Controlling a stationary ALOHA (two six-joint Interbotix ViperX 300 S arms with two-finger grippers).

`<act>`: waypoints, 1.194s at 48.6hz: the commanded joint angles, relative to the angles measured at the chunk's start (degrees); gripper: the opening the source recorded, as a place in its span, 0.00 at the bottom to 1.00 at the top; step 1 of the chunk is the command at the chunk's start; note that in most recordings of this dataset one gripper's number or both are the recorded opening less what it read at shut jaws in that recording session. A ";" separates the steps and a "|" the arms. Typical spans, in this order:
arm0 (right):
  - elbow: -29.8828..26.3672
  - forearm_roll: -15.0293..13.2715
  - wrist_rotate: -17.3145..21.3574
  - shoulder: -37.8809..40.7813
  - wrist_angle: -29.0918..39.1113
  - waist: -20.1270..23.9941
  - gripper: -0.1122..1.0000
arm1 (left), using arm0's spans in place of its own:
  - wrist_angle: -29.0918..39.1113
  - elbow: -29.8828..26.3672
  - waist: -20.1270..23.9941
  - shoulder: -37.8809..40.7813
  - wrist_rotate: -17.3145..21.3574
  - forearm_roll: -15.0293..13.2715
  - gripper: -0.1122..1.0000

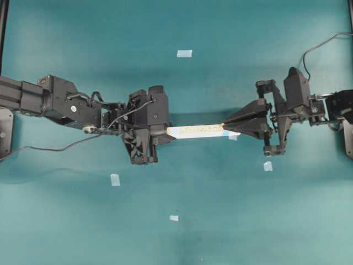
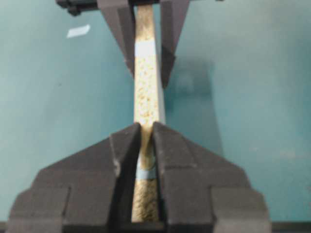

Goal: Move the wooden board into place and insert the rod into its hole.

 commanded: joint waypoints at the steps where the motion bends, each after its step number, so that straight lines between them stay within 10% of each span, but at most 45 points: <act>1: 0.26 -0.09 0.00 -0.53 -0.18 0.53 0.20 | 0.26 0.44 -0.88 -0.26 -0.26 0.00 0.30; 23: 2.55 0.79 0.00 -2.11 0.53 0.70 0.20 | 0.26 0.44 -0.88 -0.26 -0.35 0.00 0.30; 58: -0.09 0.53 -0.09 -5.01 20.39 4.04 0.20 | 0.26 0.44 -0.88 -0.26 -0.35 0.00 0.30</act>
